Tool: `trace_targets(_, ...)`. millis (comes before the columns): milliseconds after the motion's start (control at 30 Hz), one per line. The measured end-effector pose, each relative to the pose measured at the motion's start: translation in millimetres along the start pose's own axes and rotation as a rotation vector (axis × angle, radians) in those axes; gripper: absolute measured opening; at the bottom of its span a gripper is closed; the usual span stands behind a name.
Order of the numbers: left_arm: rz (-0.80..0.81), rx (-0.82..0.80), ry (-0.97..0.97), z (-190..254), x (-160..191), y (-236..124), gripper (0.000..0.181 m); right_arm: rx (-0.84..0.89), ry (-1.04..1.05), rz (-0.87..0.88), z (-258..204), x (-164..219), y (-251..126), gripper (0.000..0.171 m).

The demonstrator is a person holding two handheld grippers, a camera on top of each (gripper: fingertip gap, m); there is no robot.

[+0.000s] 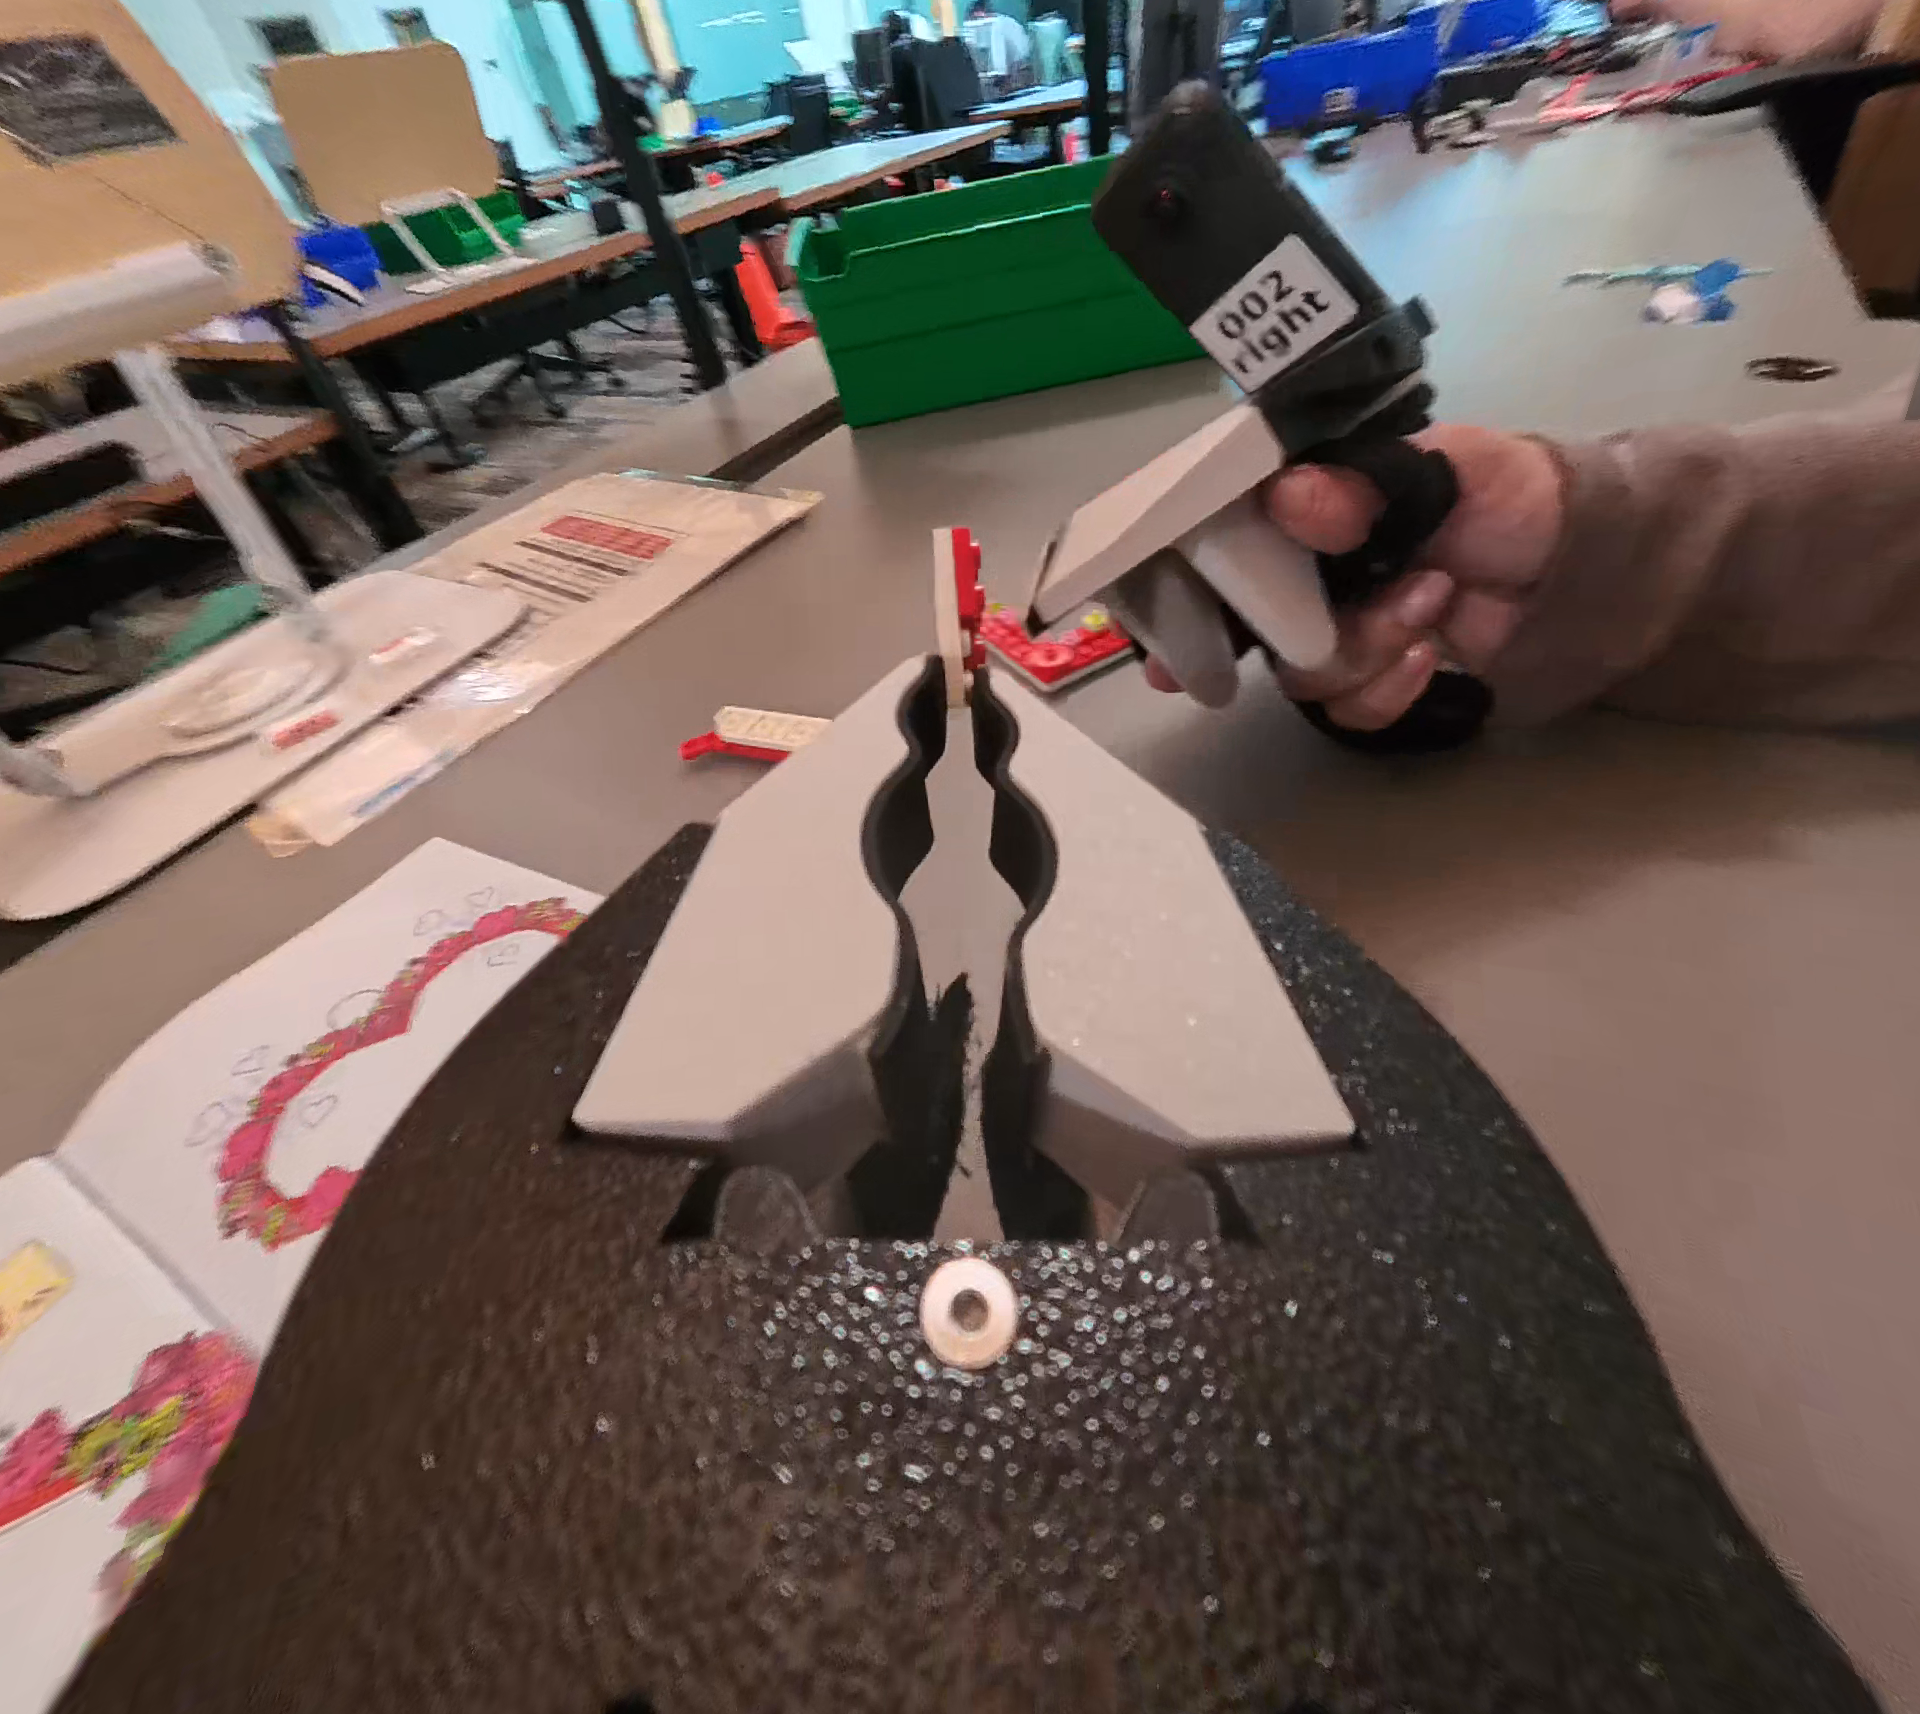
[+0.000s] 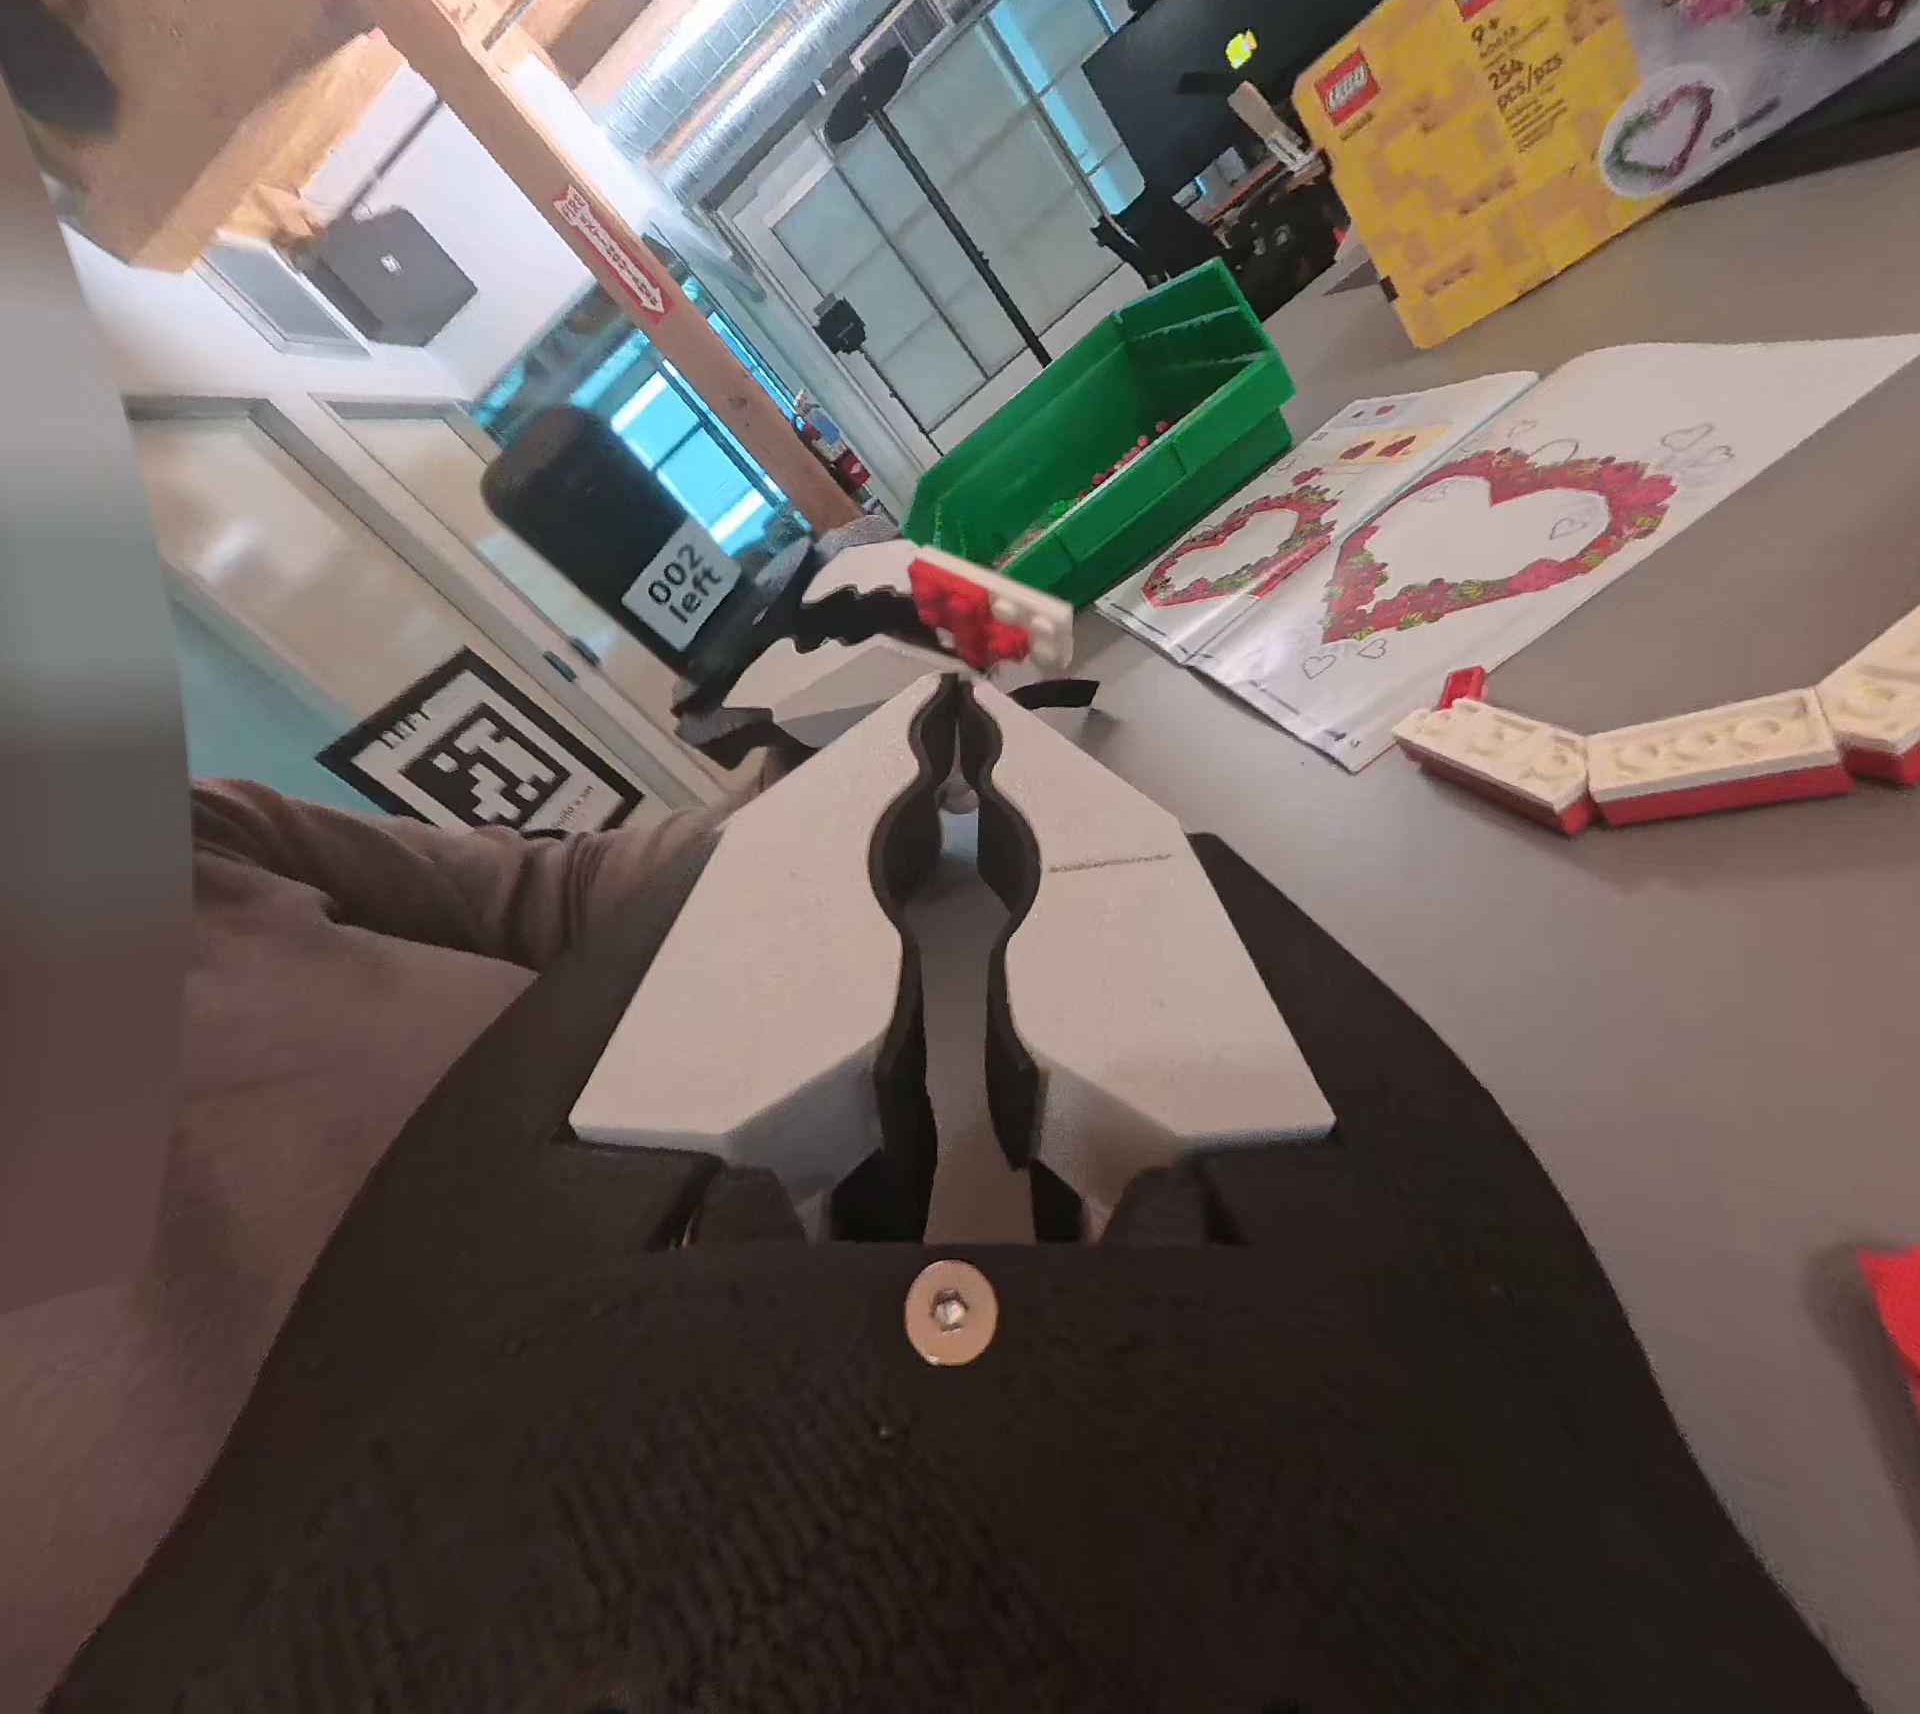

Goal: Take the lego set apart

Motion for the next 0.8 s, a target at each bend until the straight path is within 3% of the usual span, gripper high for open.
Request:
trace_targets(133,-0.003,-0.175,0.141,-3,-9,0,0.002,-0.049,0.286,0.143,10,-2,3,0.075)
trace_targets(167,-0.014,-0.201,0.189,-1,-10,1,0.002,-0.087,0.334,0.185,7,-4,5,0.079)
trace_targets(233,-0.042,-0.251,0.289,4,-10,4,0.001,-0.180,0.408,0.241,-2,-8,11,0.080)
trace_targets(333,-0.049,-0.285,0.379,11,-13,6,0.001,-0.305,0.472,0.342,-14,-17,14,0.056)
trace_targets(433,-0.039,-0.291,0.388,16,-17,7,0.001,-0.319,0.466,0.404,-15,-19,12,0.032)
trace_targets(467,-0.039,-0.275,0.366,16,-16,8,0.001,-0.298,0.443,0.403,-15,-18,12,0.031)
trace_targets(667,-0.025,-0.053,0.141,18,-8,8,0.003,-0.197,0.208,0.160,-14,-8,13,0.031)
trace_targets(800,-0.040,0.020,0.068,16,0,9,0.003,-0.184,0.167,0.050,-9,-3,15,0.031)
Point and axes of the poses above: each gripper's, where its closed fingertips meet, y out along the fingers, x out of its underside, z = x × y across the jaws, the point moved 2 cm from there along -y, back along the fingers, and after that the axes turned 8 degrees about -z, right-handed, at the moved point
